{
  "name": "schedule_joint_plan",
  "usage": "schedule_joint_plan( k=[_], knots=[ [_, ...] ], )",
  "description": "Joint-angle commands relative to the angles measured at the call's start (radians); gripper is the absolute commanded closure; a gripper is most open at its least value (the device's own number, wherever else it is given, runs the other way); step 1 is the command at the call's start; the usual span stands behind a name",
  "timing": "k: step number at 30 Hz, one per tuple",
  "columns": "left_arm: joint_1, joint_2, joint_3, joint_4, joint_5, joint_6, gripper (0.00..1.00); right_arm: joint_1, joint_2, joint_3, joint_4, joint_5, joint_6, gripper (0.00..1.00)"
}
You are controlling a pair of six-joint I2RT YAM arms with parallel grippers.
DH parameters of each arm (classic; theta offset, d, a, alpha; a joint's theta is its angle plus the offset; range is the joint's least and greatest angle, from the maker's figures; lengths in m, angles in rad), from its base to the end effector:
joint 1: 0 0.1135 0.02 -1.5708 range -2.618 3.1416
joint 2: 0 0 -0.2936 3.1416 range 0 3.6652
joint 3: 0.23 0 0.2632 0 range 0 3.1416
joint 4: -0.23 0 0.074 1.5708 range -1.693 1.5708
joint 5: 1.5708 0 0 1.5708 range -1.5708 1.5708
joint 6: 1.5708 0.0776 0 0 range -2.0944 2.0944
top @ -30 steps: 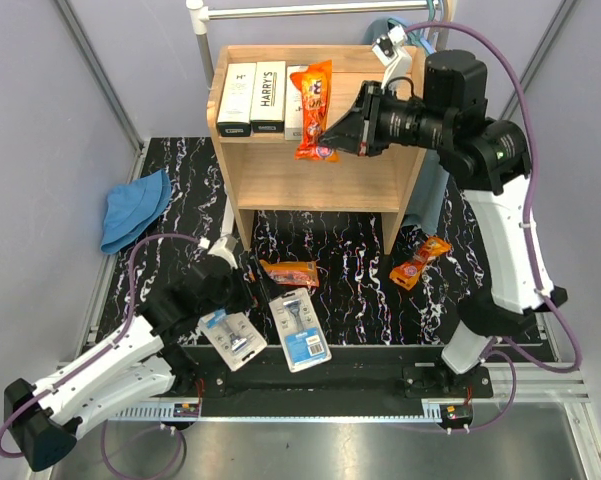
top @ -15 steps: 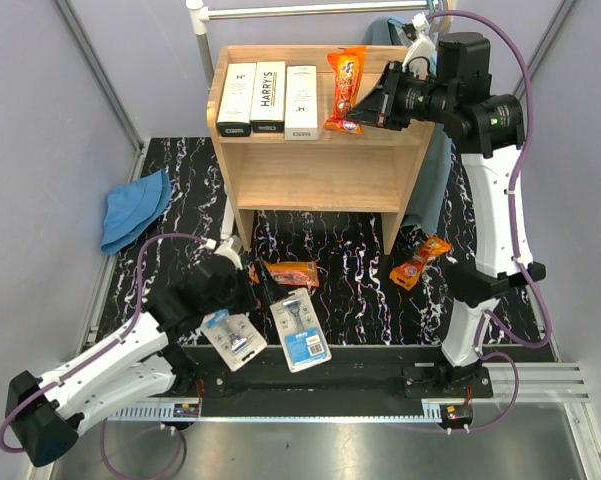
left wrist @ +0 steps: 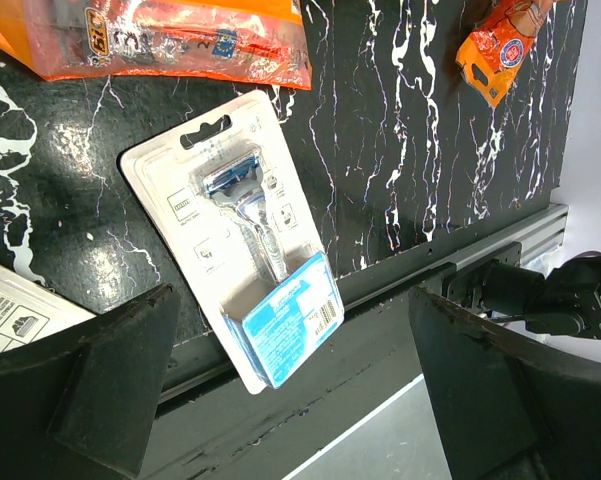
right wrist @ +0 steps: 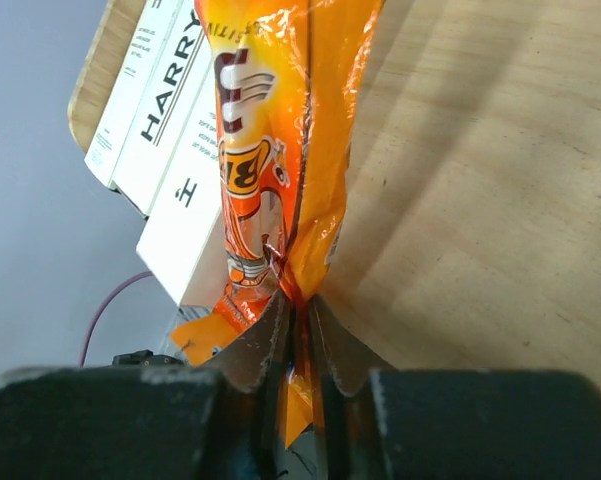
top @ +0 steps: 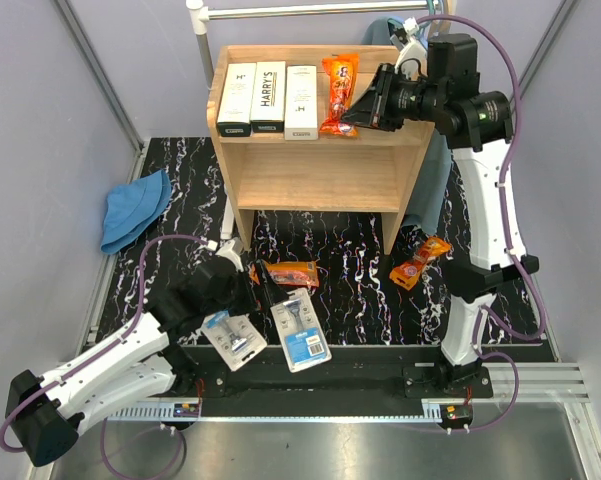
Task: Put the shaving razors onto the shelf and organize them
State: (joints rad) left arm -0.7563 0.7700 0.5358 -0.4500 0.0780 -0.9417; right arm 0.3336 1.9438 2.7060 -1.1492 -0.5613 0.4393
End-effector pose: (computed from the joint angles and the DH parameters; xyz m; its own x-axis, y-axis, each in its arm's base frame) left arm 0.1338 -0.1346 0.2211 -0.8592 -0.2976 -0.4162 0.0567 0.7530 -0.6556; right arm 0.3647 0.1701 0.5545 -0.6387 0.1597 -0.7527 -0.5207 0.6304 0.5757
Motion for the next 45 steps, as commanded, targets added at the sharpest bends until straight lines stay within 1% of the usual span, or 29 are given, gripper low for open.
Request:
schedule_joint_plan(
  k=[1, 6, 7, 9, 10, 12, 13, 19, 22, 23, 26, 29, 37, 41, 45],
  knots=[
    [0.003, 0.005, 0.0, 0.05, 0.022, 0.015, 0.01, -0.005, 0.02, 0.026, 0.029, -0.02, 0.024, 0.81],
    [0.003, -0.001, -0.008, 0.053, 0.023, 0.014, 0.01, -0.005, 0.027, 0.026, 0.04, -0.035, 0.032, 0.76],
    [0.002, -0.003, -0.008, 0.051, 0.022, 0.011, 0.01, -0.005, 0.027, 0.025, 0.042, -0.038, 0.032, 0.71],
    [0.003, -0.005, -0.01, 0.053, 0.022, 0.012, 0.01, -0.005, 0.027, 0.026, 0.043, -0.037, 0.033, 0.67],
    [0.003, -0.006, -0.01, 0.053, 0.023, 0.011, 0.01, -0.005, 0.027, 0.023, 0.048, -0.037, 0.035, 0.62],
    [0.003, -0.005, -0.01, 0.053, 0.023, 0.011, 0.01, -0.005, 0.023, 0.021, 0.049, -0.028, 0.035, 0.56],
    [0.003, -0.003, -0.01, 0.053, 0.025, 0.011, 0.01, -0.004, 0.02, 0.021, 0.051, -0.025, 0.036, 0.52],
    [0.003, -0.005, -0.013, 0.056, 0.025, 0.012, 0.01, -0.004, 0.0, 0.018, 0.066, 0.0, 0.038, 0.39],
    [0.003, -0.006, -0.014, 0.056, 0.025, 0.012, 0.01, -0.005, -0.011, 0.018, 0.071, 0.024, 0.041, 0.32],
    [0.003, -0.008, -0.016, 0.057, 0.025, 0.011, 0.01, -0.005, -0.016, 0.017, 0.074, 0.038, 0.041, 0.27],
    [0.003, -0.009, -0.016, 0.059, 0.025, 0.009, 0.01, -0.005, -0.032, 0.012, 0.082, 0.081, 0.041, 0.2],
    [0.003, -0.009, -0.014, 0.057, 0.025, 0.009, 0.01, -0.005, -0.055, 0.003, 0.098, 0.119, 0.041, 0.1],
    [0.003, 0.005, -0.007, 0.057, 0.023, 0.024, 0.01, -0.005, -0.144, -0.054, 0.195, 0.195, 0.032, 0.01],
    [0.003, 0.02, 0.01, 0.024, -0.018, 0.047, 0.01, -0.005, -0.18, -0.08, 0.249, 0.181, 0.035, 0.0],
    [0.003, 0.072, 0.064, -0.036, -0.075, 0.106, 0.01, -0.005, -0.276, -0.189, 0.354, 0.15, 0.059, 0.0]
  ],
)
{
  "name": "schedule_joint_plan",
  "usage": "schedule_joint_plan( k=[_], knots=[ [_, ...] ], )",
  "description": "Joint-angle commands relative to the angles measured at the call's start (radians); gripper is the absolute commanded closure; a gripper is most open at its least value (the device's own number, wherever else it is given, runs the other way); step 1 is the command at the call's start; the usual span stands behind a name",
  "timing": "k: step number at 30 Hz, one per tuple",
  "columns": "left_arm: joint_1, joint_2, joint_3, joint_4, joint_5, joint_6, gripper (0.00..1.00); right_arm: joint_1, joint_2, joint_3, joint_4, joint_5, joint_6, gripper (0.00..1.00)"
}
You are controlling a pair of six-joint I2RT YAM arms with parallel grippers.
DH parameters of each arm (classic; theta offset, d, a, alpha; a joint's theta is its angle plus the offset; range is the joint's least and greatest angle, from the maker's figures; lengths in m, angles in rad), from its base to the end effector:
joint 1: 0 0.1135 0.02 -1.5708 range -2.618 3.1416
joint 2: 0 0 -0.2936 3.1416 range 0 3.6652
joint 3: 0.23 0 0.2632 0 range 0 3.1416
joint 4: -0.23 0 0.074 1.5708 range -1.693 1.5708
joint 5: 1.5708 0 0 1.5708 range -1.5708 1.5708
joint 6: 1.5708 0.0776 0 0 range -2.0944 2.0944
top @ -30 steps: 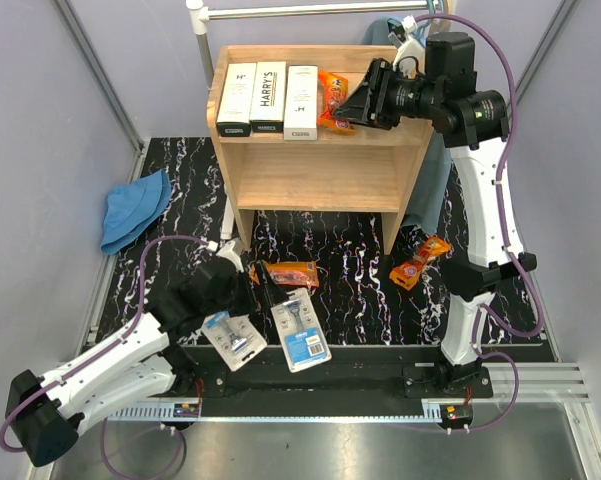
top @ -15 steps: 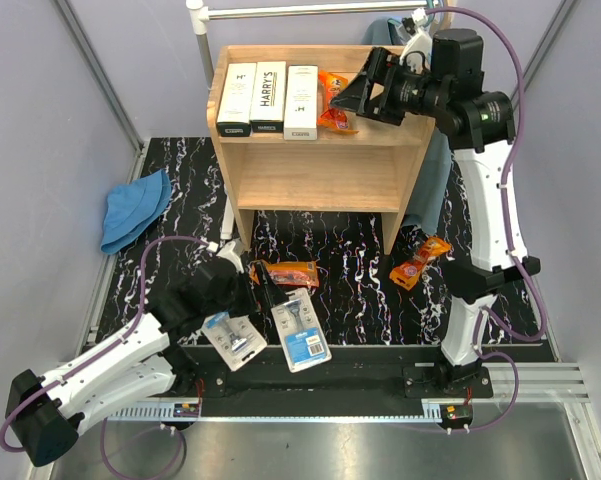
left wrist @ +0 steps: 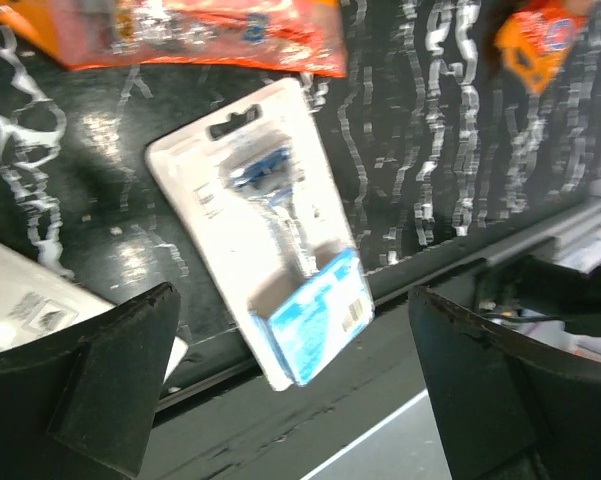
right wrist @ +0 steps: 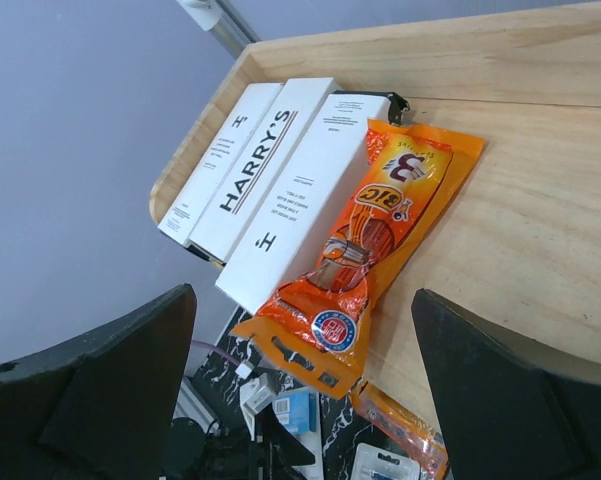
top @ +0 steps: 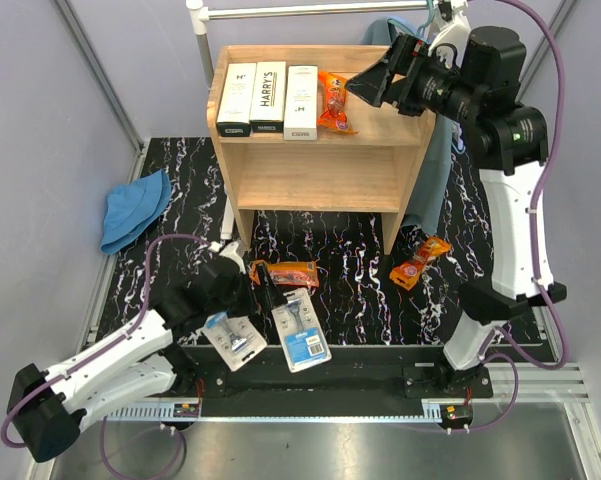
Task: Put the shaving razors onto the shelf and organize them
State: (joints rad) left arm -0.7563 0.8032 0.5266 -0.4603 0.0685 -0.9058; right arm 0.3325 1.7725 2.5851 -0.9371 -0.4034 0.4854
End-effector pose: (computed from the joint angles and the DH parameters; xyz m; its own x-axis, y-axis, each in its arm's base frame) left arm 0.1354 -0.1351 0.2108 -0.8694 -0.2591 -0.4208 0.0606 0.7892 -0.6111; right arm 0.3263 0.1449 0.6104 -0.4157 0.3104 -0.8549 -0.5364 0.6754 0.5061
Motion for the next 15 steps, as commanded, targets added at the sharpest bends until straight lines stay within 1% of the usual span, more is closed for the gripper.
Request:
schedule_joint_plan(
  k=[1, 2, 7, 8, 10, 11, 13, 14, 15],
  knots=[
    [0.003, 0.054, 0.102, -0.037, -0.065, 0.082, 0.01, -0.004, -0.123, -0.088, 0.155, -0.018, 0.016, 0.0],
    [0.003, 0.071, 0.121, -0.063, -0.108, 0.111, 0.01, -0.004, -0.143, -0.109, 0.162, -0.02, 0.021, 0.0],
    [0.003, 0.198, 0.222, -0.11, -0.183, 0.194, 0.01, -0.003, -0.316, -0.31, 0.188, -0.022, 0.033, 0.0],
    [0.002, 0.23, 0.233, -0.11, -0.194, 0.221, 0.01, -0.003, -0.379, -0.386, 0.192, -0.018, 0.035, 0.0],
    [0.002, 0.258, 0.263, -0.11, -0.225, 0.249, 0.01, -0.004, -0.444, -0.474, 0.21, -0.006, 0.041, 0.0],
    [0.0, 0.286, 0.272, -0.109, -0.233, 0.28, 0.01, -0.004, -0.508, -0.564, 0.216, -0.003, 0.044, 0.0],
    [-0.011, 0.313, 0.299, -0.103, -0.26, 0.335, 0.01, -0.004, -0.567, -0.647, 0.23, 0.005, 0.053, 0.0],
    [-0.018, 0.339, 0.306, -0.098, -0.272, 0.356, 0.01, -0.003, -0.621, -0.731, 0.236, 0.008, 0.061, 0.0],
    [-0.027, 0.353, 0.325, -0.095, -0.282, 0.378, 0.01, -0.004, -0.649, -0.77, 0.244, 0.012, 0.068, 0.0]
  ],
)
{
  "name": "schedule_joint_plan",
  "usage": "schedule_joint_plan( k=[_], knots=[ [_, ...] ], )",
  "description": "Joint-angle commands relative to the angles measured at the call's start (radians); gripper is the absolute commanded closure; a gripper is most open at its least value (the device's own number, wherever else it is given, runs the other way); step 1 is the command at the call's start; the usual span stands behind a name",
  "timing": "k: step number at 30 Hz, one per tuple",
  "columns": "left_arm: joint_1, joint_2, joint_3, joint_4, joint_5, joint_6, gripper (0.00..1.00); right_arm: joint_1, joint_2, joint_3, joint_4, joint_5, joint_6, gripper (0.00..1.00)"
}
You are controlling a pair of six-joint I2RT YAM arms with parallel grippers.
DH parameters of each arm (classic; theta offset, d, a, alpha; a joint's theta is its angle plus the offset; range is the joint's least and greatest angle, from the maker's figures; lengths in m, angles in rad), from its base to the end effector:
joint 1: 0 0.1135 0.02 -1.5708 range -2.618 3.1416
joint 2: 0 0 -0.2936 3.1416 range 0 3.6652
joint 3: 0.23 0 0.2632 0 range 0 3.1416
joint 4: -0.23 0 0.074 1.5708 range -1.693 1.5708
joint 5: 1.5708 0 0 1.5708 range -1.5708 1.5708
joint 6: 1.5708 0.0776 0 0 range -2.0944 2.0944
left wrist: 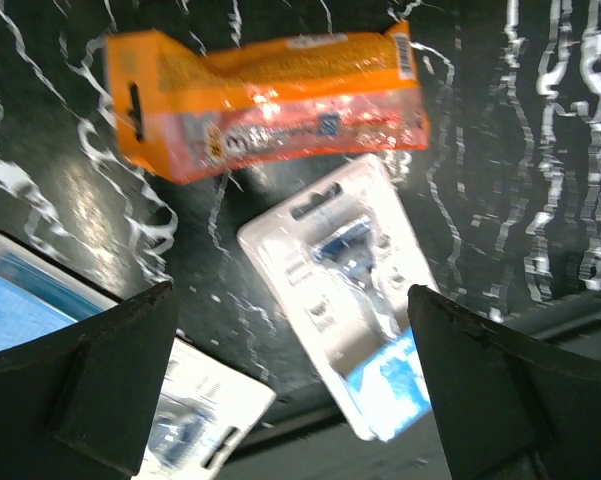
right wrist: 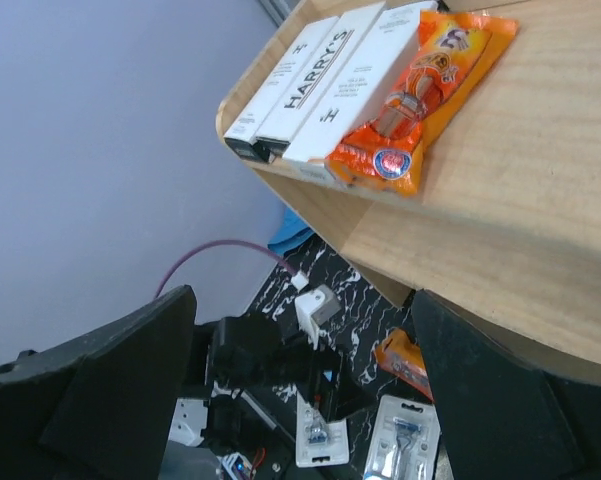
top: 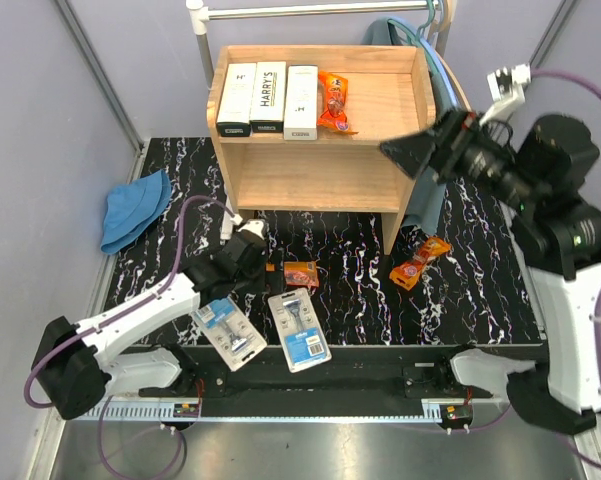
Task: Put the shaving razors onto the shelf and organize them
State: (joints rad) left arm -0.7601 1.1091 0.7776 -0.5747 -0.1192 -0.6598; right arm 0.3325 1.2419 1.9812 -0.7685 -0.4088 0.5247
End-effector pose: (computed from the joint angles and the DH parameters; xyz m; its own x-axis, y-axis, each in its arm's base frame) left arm 0.1834 -0.1616 0.2308 -0.8375 -0.0435 -0.5447 0.1488 0.9409 -0.3041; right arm 0.1972 0.1007 0.6041 -0.3621 0.3613 -0.8593 -0.5704 0.6432 0.5108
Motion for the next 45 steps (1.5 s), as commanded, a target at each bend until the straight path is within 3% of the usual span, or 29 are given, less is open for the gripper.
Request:
schedule_joint_plan(
  k=[1, 8, 13, 26, 29, 34, 36, 39, 40, 41, 45],
  knots=[
    [-0.044, 0.061, 0.083, 0.029, -0.114, 0.17, 0.01, -0.003, -0.142, -0.247, 0.078, 0.024, 0.035, 0.0],
    [-0.151, 0.204, 0.135, 0.107, -0.163, 0.354, 0.01, -0.004, -0.332, -0.508, 0.115, 0.024, 0.106, 0.0],
    [-0.196, 0.335, 0.193, 0.13, -0.174, 0.445, 0.01, -0.004, -0.419, -0.605, 0.113, 0.024, 0.13, 0.0],
    [-0.199, 0.644, 0.318, 0.131, -0.332, 0.456, 0.04, -0.004, -0.59, -0.752, 0.083, 0.008, 0.189, 0.0],
    [-0.199, 0.684, 0.333, 0.138, -0.306, 0.445, 0.12, -0.003, -0.61, -0.768, 0.075, 0.002, 0.192, 0.0],
    [-0.199, 0.758, 0.38, 0.121, -0.286, 0.462, 0.45, -0.004, -0.613, -0.768, 0.063, -0.013, 0.189, 0.0],
    [-0.199, 0.771, 0.402, 0.108, -0.278, 0.47, 0.51, -0.004, -0.614, -0.771, 0.06, -0.018, 0.19, 0.0],
    [-0.199, 0.784, 0.411, 0.098, -0.269, 0.47, 0.72, -0.003, -0.621, -0.777, 0.061, -0.016, 0.19, 0.0],
    [-0.199, 0.784, 0.411, 0.095, -0.269, 0.465, 0.9, -0.003, -0.622, -0.78, 0.061, -0.016, 0.192, 0.0],
    [-0.199, 0.782, 0.407, 0.095, -0.269, 0.462, 0.98, -0.003, -0.622, -0.782, 0.061, -0.018, 0.195, 0.0],
    [-0.199, 0.753, 0.394, 0.092, -0.27, 0.444, 1.0, -0.004, -0.634, -0.794, 0.058, -0.015, 0.195, 0.0]
  ],
)
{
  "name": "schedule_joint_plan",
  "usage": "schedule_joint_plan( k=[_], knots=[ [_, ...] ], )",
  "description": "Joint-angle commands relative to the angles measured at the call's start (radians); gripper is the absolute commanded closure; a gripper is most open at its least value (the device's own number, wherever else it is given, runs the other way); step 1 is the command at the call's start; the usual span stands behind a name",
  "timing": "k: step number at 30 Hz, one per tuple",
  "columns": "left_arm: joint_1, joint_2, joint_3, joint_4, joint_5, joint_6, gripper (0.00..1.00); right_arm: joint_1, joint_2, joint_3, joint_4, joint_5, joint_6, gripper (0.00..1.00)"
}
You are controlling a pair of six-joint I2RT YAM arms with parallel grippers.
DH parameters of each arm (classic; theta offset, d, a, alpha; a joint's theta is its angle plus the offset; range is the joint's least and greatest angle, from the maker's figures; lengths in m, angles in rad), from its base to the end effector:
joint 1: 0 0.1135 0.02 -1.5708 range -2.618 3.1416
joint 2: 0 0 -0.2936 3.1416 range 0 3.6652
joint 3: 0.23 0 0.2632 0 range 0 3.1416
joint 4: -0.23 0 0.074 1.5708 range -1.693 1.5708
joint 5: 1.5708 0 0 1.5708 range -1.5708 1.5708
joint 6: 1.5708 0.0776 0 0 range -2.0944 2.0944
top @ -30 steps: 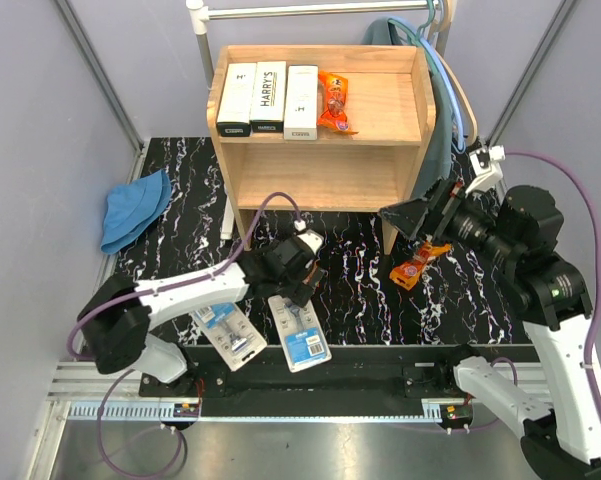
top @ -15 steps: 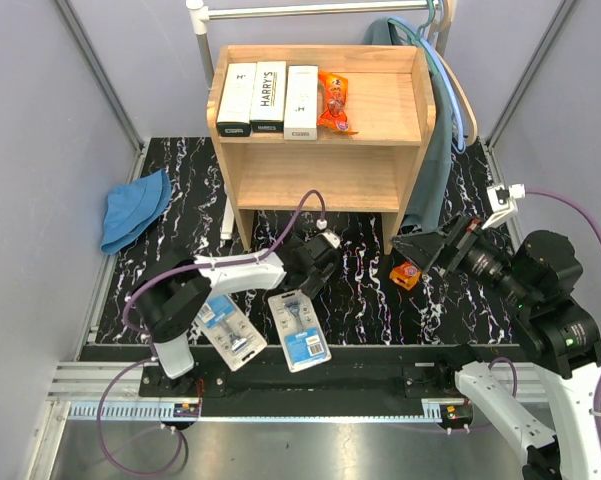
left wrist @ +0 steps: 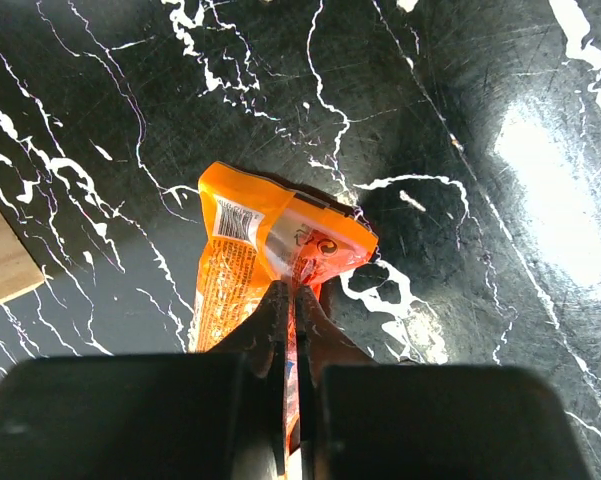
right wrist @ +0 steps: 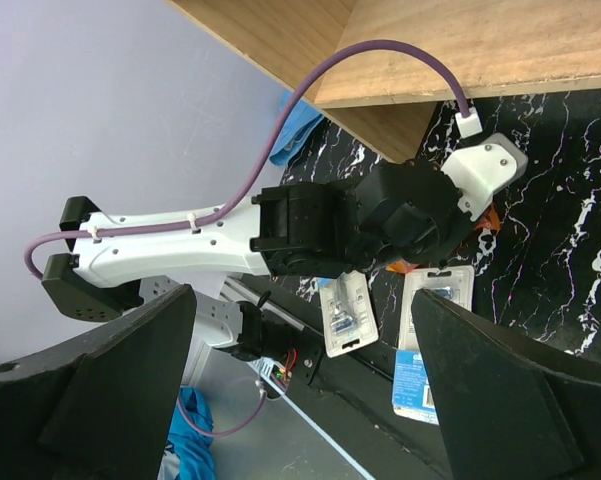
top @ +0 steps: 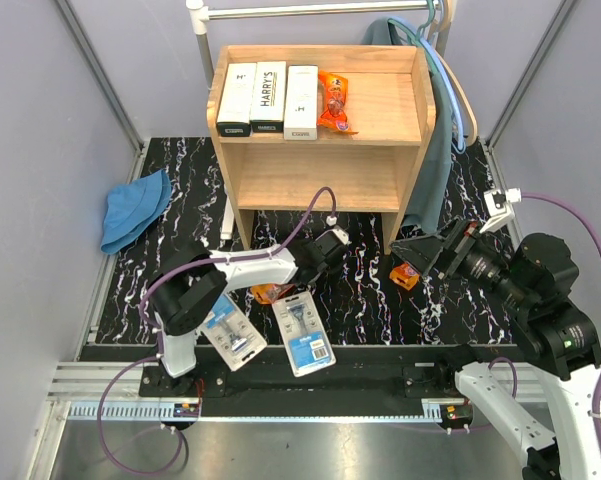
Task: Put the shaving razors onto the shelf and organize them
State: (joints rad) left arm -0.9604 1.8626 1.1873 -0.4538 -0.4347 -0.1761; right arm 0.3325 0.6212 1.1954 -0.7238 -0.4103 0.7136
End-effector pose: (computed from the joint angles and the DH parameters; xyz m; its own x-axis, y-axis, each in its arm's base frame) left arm 0.2582 -0.3121 0.1508 -0.6223 0.6124 -0.4876 0.5394 0.7868 0.2999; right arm 0.0914 0.0643 0.4523 -0.5465 0.4463 -0.7086 -0.4159 0.5898 0.6922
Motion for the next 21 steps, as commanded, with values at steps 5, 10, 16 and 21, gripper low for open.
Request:
schedule_joint_plan(
  k=[5, 10, 16, 21],
  knots=[
    [-0.001, -0.052, -0.041, -0.023, 0.037, -0.062, 1.0, -0.004, -0.018, -0.016, 0.012, -0.01, 0.007, 0.0],
    [-0.012, -0.141, -0.07, -0.023, 0.004, -0.074, 1.0, -0.003, -0.02, -0.019, 0.014, -0.008, 0.007, 0.0],
    [-0.017, -0.293, -0.124, -0.032, 0.001, -0.094, 1.0, -0.004, -0.026, -0.028, 0.014, -0.012, 0.014, 0.0],
    [-0.017, -0.463, -0.143, -0.045, 0.102, -0.118, 1.0, -0.004, -0.032, -0.051, 0.018, -0.033, 0.021, 0.0]
  ],
)
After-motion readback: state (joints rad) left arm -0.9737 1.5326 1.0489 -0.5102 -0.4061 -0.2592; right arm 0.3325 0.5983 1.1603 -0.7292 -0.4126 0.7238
